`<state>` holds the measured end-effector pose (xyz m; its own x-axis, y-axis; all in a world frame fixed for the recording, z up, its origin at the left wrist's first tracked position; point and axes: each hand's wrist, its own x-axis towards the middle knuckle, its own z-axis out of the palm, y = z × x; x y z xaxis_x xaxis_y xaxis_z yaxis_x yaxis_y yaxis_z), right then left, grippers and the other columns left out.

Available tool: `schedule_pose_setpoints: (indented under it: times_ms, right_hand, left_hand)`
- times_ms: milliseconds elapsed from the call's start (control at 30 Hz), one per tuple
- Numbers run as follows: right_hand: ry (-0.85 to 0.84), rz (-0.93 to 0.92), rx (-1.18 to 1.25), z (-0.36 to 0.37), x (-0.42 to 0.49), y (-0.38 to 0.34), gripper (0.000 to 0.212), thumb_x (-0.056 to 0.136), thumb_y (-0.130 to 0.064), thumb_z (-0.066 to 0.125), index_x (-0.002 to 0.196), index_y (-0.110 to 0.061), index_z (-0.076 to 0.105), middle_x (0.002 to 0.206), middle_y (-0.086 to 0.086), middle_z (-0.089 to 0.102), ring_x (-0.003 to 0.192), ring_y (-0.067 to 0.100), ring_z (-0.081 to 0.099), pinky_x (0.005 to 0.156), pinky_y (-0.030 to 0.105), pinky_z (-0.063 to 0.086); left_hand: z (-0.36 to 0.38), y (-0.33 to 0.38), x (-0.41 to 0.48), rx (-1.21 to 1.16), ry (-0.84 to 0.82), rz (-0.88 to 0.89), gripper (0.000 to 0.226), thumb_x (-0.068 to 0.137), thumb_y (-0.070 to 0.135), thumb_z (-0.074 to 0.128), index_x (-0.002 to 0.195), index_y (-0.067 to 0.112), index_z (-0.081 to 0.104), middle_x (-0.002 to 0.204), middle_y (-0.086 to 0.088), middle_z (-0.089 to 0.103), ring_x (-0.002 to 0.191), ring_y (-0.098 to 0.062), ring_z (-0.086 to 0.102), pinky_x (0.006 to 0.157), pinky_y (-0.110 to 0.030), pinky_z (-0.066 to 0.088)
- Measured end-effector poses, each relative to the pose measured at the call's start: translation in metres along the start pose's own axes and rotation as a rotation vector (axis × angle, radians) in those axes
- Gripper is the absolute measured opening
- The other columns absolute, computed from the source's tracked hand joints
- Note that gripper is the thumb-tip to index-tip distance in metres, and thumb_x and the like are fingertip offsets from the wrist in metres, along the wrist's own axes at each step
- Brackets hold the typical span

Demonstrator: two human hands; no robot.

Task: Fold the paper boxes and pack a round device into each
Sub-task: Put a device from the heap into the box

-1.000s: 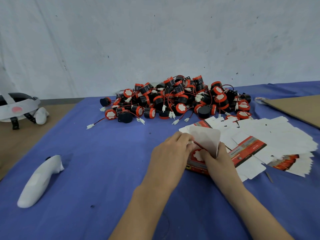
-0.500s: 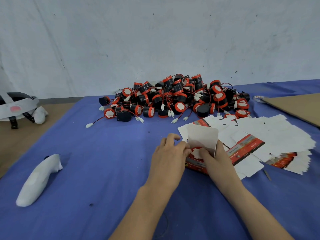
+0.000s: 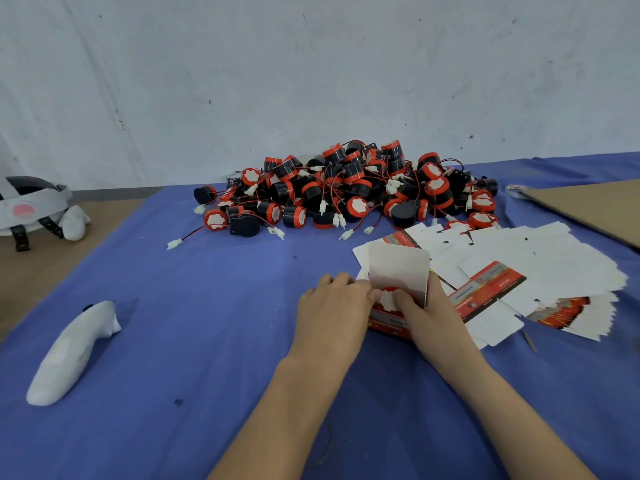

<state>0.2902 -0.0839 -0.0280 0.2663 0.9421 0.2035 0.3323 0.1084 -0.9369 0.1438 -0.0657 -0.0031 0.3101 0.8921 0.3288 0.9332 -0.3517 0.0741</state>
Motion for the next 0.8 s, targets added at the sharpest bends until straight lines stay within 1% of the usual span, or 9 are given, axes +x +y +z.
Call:
schedule_pose_setpoints:
  times_ms: [67,100,133,233,300,400,467,633,800]
  right_hand:
    - [0.0,0.019,0.026,-0.001,0.002,0.002,0.034,0.099,-0.016,0.054,0.124,-0.036,0.043,0.109,-0.023,0.058,0.098,-0.005,0.057,0.06,0.006,0.045]
    - [0.001,0.026,0.033,-0.002,0.002,0.002,0.033,0.099,-0.017,0.055,0.125,-0.034,0.044,0.109,-0.022,0.059,0.098,-0.005,0.058,0.06,0.005,0.045]
    - [0.001,0.029,0.033,-0.002,0.003,0.002,0.032,0.099,-0.017,0.055,0.125,-0.032,0.045,0.108,-0.022,0.059,0.097,-0.004,0.058,0.059,0.005,0.045]
    - [0.005,0.03,0.03,-0.002,0.001,0.002,0.031,0.099,-0.018,0.055,0.123,-0.034,0.044,0.109,-0.02,0.06,0.097,-0.004,0.058,0.059,0.005,0.046]
    - [0.008,0.037,0.029,-0.002,0.001,0.002,0.03,0.099,-0.02,0.055,0.122,-0.034,0.044,0.11,-0.019,0.06,0.097,-0.004,0.058,0.058,0.004,0.046]
    - [-0.002,0.038,0.01,-0.003,0.001,0.001,0.029,0.099,-0.02,0.055,0.123,-0.033,0.045,0.11,-0.019,0.061,0.097,-0.004,0.059,0.059,0.005,0.045]
    - [-0.002,0.033,0.007,-0.003,0.001,0.001,0.029,0.098,-0.02,0.055,0.122,-0.034,0.046,0.109,-0.021,0.061,0.096,-0.004,0.059,0.059,0.004,0.045]
    - [-0.007,0.029,0.0,-0.002,0.002,0.002,0.031,0.098,-0.019,0.056,0.125,-0.031,0.047,0.111,-0.016,0.063,0.102,0.003,0.061,0.064,0.013,0.044]
    - [-0.026,0.013,-0.008,-0.003,0.001,0.003,0.04,0.098,-0.019,0.055,0.134,-0.031,0.045,0.116,-0.016,0.062,0.105,0.002,0.06,0.062,0.009,0.047]
  left_hand:
    - [-0.002,0.002,-0.003,-0.016,-0.034,-0.003,0.05,0.106,0.05,0.023,0.101,0.022,0.064,0.095,0.003,0.058,0.093,-0.021,0.053,0.061,-0.034,0.035]
    - [-0.002,0.003,-0.004,-0.018,-0.053,0.001,0.052,0.106,0.05,0.021,0.103,0.021,0.063,0.097,0.002,0.058,0.094,-0.022,0.053,0.061,-0.034,0.035]
    - [-0.002,0.004,-0.006,-0.015,-0.074,0.01,0.052,0.106,0.049,0.02,0.106,0.02,0.063,0.102,0.001,0.058,0.097,-0.023,0.053,0.062,-0.035,0.035]
    - [-0.001,0.003,-0.01,-0.014,-0.129,0.033,0.052,0.106,0.049,0.017,0.124,0.024,0.059,0.131,-0.002,0.051,0.111,-0.024,0.052,0.068,-0.036,0.04]
    - [-0.003,0.0,-0.013,-0.027,-0.064,0.037,0.046,0.106,0.05,0.019,0.132,0.03,0.051,0.135,0.002,0.049,0.111,-0.02,0.055,0.068,-0.034,0.043]
    - [-0.009,-0.003,-0.015,-0.045,0.091,0.048,0.038,0.106,0.048,0.025,0.119,0.029,0.055,0.115,0.008,0.058,0.094,-0.014,0.059,0.057,-0.029,0.039]
    - [-0.011,-0.005,-0.016,-0.021,0.122,0.062,0.039,0.106,0.047,0.026,0.107,0.026,0.059,0.102,0.008,0.059,0.087,-0.014,0.059,0.054,-0.028,0.036]
    - [-0.007,-0.003,-0.022,0.078,0.054,0.08,0.048,0.105,0.052,0.019,0.103,0.026,0.059,0.091,0.006,0.057,0.082,-0.017,0.057,0.053,-0.029,0.029]
    - [-0.007,-0.003,-0.017,0.071,0.022,0.06,0.048,0.105,0.054,0.018,0.098,0.025,0.056,0.084,0.006,0.053,0.074,-0.018,0.051,0.05,-0.029,0.017]
